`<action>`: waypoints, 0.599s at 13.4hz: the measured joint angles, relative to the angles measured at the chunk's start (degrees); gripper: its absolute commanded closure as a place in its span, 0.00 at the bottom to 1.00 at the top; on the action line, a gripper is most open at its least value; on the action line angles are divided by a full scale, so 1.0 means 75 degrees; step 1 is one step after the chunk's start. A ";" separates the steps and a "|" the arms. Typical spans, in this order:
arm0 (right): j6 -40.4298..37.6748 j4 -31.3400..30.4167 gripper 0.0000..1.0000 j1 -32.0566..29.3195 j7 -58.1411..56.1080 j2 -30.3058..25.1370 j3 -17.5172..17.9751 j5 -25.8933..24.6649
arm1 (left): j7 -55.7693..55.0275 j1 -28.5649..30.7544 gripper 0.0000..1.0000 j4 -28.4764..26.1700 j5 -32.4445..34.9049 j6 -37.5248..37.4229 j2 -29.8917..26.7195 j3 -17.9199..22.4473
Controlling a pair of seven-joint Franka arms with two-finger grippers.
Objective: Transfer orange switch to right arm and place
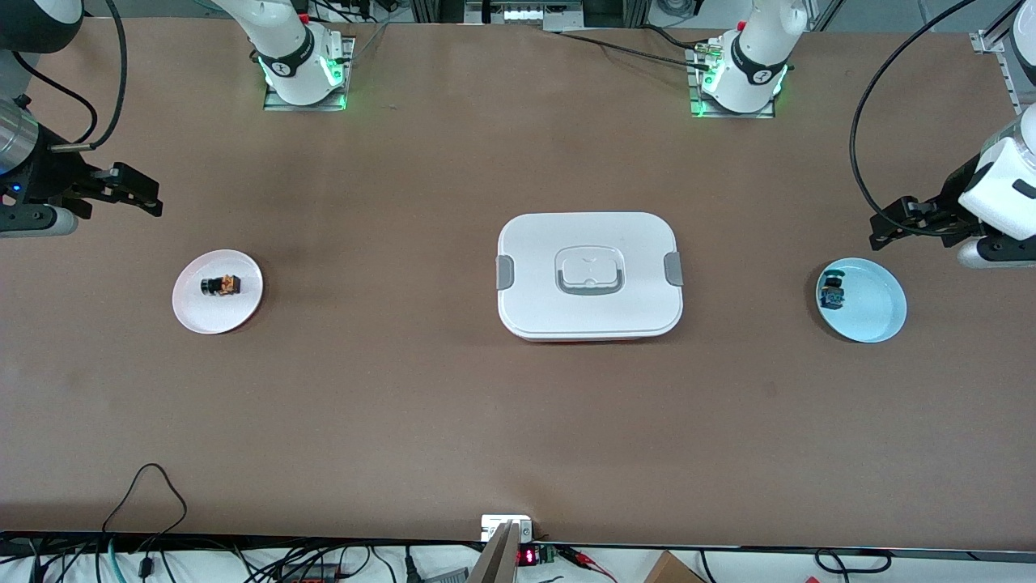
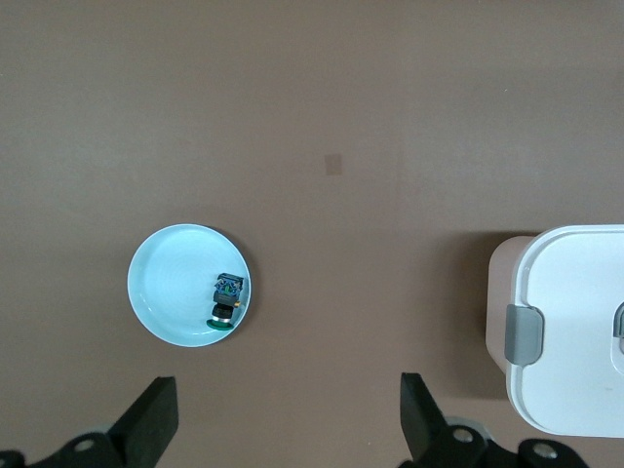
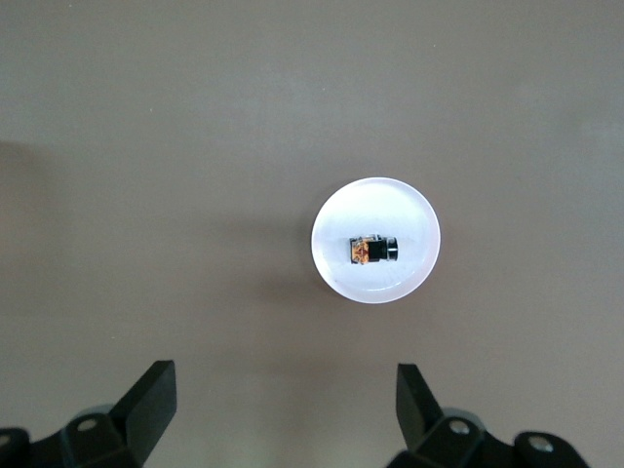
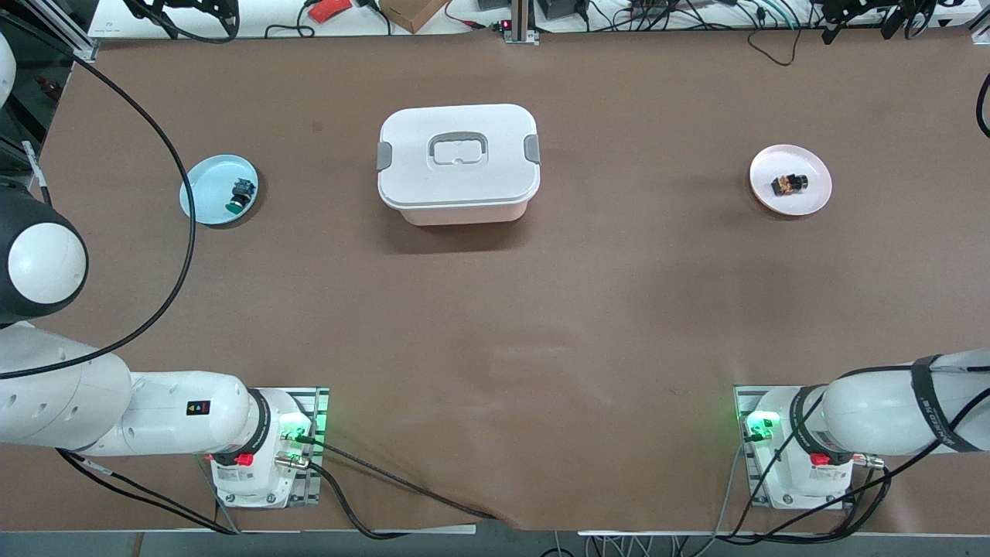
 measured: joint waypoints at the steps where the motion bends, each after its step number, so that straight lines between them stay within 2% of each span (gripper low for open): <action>1: 0.0000 0.0000 0.00 -0.0013 0.0000 0.0020 -0.0005 0.0001 | 0.0000 0.0000 0.00 0.0000 0.0000 -0.0002 0.0000 0.0000; 8: -0.0007 0.0000 0.00 -0.0046 0.0000 0.0035 -0.0035 -0.0011 | 0.0000 -0.0004 0.00 0.0000 0.0000 -0.0006 0.0000 0.0000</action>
